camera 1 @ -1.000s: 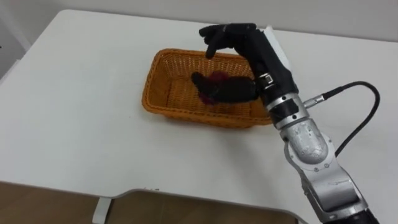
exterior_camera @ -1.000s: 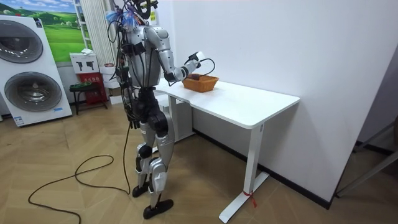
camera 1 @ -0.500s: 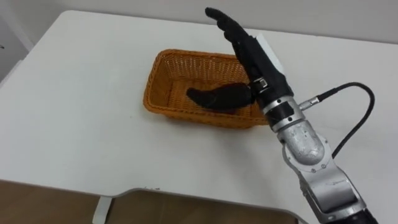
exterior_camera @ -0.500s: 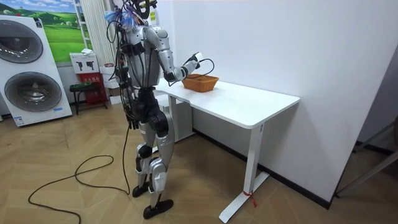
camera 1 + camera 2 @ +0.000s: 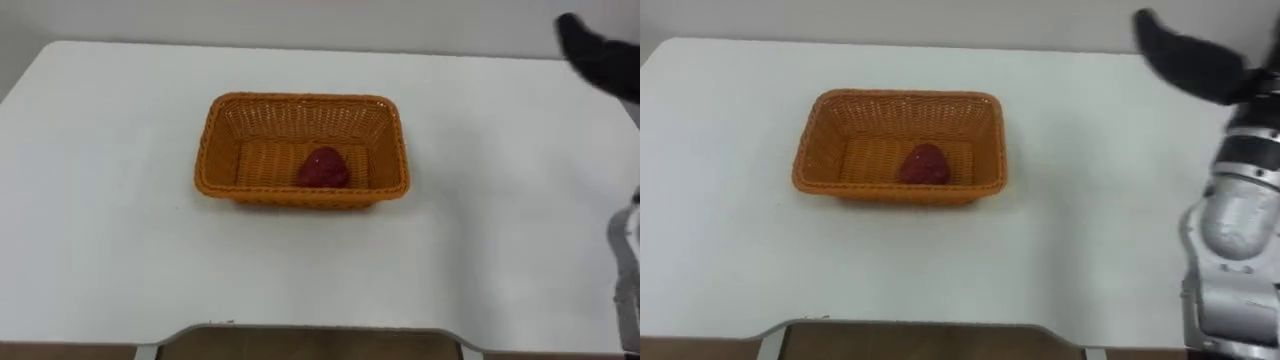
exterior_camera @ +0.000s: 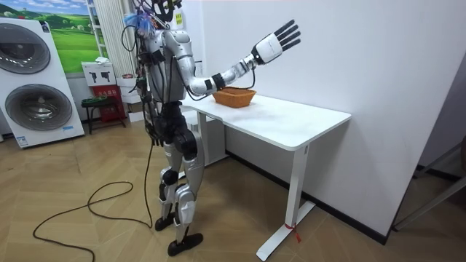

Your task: Pick and place apple

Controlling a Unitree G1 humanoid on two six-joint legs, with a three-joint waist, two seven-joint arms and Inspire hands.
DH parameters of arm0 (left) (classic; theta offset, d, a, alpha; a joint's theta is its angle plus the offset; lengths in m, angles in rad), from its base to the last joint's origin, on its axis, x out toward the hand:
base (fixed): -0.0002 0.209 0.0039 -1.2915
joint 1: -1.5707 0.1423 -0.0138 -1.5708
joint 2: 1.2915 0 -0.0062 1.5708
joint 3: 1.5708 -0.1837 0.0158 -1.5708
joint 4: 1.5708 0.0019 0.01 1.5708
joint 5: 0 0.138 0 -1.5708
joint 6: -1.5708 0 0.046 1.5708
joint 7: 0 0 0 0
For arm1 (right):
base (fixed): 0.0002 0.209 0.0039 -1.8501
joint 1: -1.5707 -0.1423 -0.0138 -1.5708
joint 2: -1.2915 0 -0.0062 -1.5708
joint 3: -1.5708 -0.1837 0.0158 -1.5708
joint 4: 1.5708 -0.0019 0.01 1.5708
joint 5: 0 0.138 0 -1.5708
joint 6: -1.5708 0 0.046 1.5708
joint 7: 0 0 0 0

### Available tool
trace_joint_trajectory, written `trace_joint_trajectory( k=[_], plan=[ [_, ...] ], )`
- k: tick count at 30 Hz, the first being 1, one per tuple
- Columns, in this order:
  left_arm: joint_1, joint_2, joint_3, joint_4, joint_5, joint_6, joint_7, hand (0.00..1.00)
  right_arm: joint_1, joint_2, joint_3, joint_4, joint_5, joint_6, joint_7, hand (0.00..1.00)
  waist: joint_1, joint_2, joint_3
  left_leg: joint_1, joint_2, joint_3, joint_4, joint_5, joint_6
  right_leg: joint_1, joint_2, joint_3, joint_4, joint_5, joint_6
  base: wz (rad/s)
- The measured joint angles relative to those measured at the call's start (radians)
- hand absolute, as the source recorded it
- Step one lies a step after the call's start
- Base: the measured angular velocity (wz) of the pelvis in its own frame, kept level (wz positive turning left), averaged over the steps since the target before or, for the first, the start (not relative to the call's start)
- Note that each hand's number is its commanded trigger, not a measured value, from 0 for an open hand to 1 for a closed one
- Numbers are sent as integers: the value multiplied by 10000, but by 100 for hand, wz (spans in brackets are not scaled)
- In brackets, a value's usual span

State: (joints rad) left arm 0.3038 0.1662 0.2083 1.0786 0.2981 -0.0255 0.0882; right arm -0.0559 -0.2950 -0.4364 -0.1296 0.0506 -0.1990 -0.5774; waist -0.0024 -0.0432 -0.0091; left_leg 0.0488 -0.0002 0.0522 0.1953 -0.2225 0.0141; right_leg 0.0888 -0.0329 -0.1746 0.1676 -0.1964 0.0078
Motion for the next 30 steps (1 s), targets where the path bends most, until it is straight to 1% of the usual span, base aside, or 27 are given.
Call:
trace_joint_trajectory(
  k=[1, 2, 3, 4, 5, 6, 7, 8, 9, 10, 12, 13, 14, 15, 16, 17, 18, 19, 21, 22, 23, 24, 25, 27, 28, 30],
  plan=[
    [65, 0, 83, 4, -6, 4, 75, 0, 106, -36, -222, 157, 157, -2, -286, 0, -56, -4, -7, 14, 0, 3, -5, 0, 0, 15, 0, -2, 0, 0, 0, -5],
    [204, 0, 208, -8, -33, 24, 219, 0, 307, -54, -641, 527, 618, 2, -846, 0, -262, -22, -18, 24, 5, 10, -16, 0, 0, 21, 2, 2, 14, 0, 0, 0],
    [233, 4, 242, -7, -50, 116, 321, 0, 514, -50, -987, 889, 1213, 58, -1324, 0, -362, -44, -9, 15, 7, 9, -24, 0, 0, -11, 4, 17, 17, -1, 1, 0],
    [235, 3, 211, -10, -94, 168, 365, 0, 600, -50, -1109, 1075, 1564, 70, -1550, 0, -444, -38, -4, -15, 6, 10, -15, 0, 0, -27, 3, 15, 13, 0, 1, 0],
    [238, -4, 200, -12, -117, 263, 393, 0, 705, -51, -1266, 1705, 2187, 82, -1841, 0, -567, -46, 15, -41, 5, 5, 10, 0, 0, -30, 0, 4, 10, 0, 1, 0],
    [225, -12, 229, -63, -112, 331, 393, 0, 834, -49, -1432, 2483, 2760, 183, -1963, 0, -753, -58, 15, -56, 7, 2, 26, 0, 1, -11, -1, 0, 8, 0, 1, 0],
    [213, -13, 233, -100, -110, 366, 394, 0, 938, -43, -1502, 2879, 3107, 243, -1995, 0, -792, -60, 11, -69, 8, -4, 39, -1, 1, 7, -1, -3, 11, -1, 1, 0],
    [199, -21, 228, -278, -111, 488, 395, 0, 1217, 6, -1576, 3561, 3914, 337, -2053, 0, -815, -58, 10, -84, 13, 3, 85, -2, 0, 24, -1, 12, 17, -1, 1, 0],
    [177, -35, 233, -425, -106, 557, 393, 0, 1399, 142, -1653, 4205, 4615, 504, -2076, 0, -867, -68, 29, -138, 17, 12, 130, -2, 0, -10, -2, 11, 26, 0, 0, 0],
    [152, -43, 235, -485, -108, 598, 393, 0, 1450, 219, -1700, 4604, 4916, 525, -2077, 0, -897, -45, 33, -186, 17, 12, 169, -2, 0, -37, -2, 31, 33, 0, 0, 0],
    [128, -133, 275, -746, -74, 698, 381, 0, 1601, 266, -1750, 6778, 5792, 726, -2006, 0, -925, 34, 23, -292, 18, 4, 254, -16, 7, -83, -7, 68, 52, 10, -17, 0],
    [129, -152, 276, -764, -43, 713, 365, 0, 1639, 293, -1754, 7268, 5829, 813, -1962, 0, -925, 74, 4, -289, 17, 3, 248, -18, 8, -80, -8, 77, 60, 9, -17, 3],
    [110, -191, 270, -787, -17, 781, 322, 0, 1712, 388, -1691, 8238, 5935, 970, -1845, 0, -925, 166, -8, -270, 12, 1, 257, -18, 9, -52, -4, 103, 54, 4, -19, 0],
    [38, -215, 264, -788, -8, 928, 273, 0, 1805, 487, -1413, 9176, 5942, 1111, -1669, 0, -909, 219, 11, -267, 13, -4, 255, -13, 7, -58, 0, 108, 60, 0, -20, 0],
    [-1, -236, 254, -784, -27, 1010, 235, 0, 1861, 648, -1120, 10035, 6013, 1289, -1414, 0, -874, 229, 17, -259, 17, -4, 251, 1, -3, -62, 6, 117, 62, -1, -22, 0],
    [-20, -246, 252, -777, -22, 1038, 188, 0, 1889, 690, -888, 10503, 6038, 1406, -1254, 0, -831, 226, 16, -238, 21, -1, 249, 3, -6, -56, 11, 136, 67, -4, -28, -4],
    [-28, -280, 255, -758, -13, 1062, 88, 0, 1953, 837, -633, 11276, 6027, 1597, -904, 0, -751, 213, 9, -180, 19, -3, 248, 4, -7, -3, 15, 157, 57, -10, -36, 0],
    [-20, -303, 254, -751, -13, 1075, 62, 0, 1958, 896, -516, 11669, 6021, 1671, -724, 0, -735, 211, 7, -166, 14, -15, 257, 4, -7, 11, 14, 149, 42, -12, -34, 0],
    [8, -370, 261, -750, -12, 1127, -5, 0, 1945, 1069, -147, 12898, 6023, 2001, 102, 0, -658, 164, 19, -134, -8, -27, 262, 6, -4, -21, 0, 151, 18, -16, -27, 0],
    [20, -370, 272, -747, -5, 1159, -52, 0, 1943, 1097, -144, 13084, 6015, 2126, 296, 0, -631, 151, 25, -128, -10, -20, 259, 6, -4, -23, 0, 170, 18, -19, -23, -9],
    [35, -369, 277, -741, -7, 1264, -115, 0, 1978, 1116, 21, 13383, 5868, 2282, 696, 0, -525, 140, 30, -104, -11, 21, 256, 5, -3, -19, 2, 236, 15, -21, -20, -12],
    [27, -365, 276, -740, -6, 1320, -165, 0, 2085, 1116, 430, 13584, 5671, 2359, 1127, 0, -447, 111, 33, -98, -11, 15, 270, 3, 0, -15, -2, 241, 12, -21, -19, -9],
    [26, -364, 276, -742, -6, 1330, -190, 0, 2125, 1115, 648, 13699, 5612, 2372, 1357, 0, -434, 98, 37, -99, -13, 14, 271, 2, 1, -15, -6, 229, 12, -21, -19, 0],
    [24, -365, 254, -734, -6, 1382, -330, 0, 2152, 1194, 1203, 13854, 5115, 2573, 2103, 0, -346, 84, 82, -121, -14, -4, 266, 1, 0, 16, 1, 237, -2, -22, -19, 0],
    [7, -369, 243, -702, -8, 1424, -376, 0, 2153, 1241, 1381, 13973, 4732, 2594, 2366, 0, -294, 109, 70, -122, -13, -2, 273, -1, -1, 14, 3, 224, -6, -22, -19, 0],
    [-17, -370, 224, -662, -15, 1501, -417, 0, 2116, 1288, 1656, 14121, 4113, 2686, 2722, 0, -186, 108, 87, -103, -17, -5, 283, -4, 2, 2, -2, 204, -3, -22, -19, 0]
  ],
)
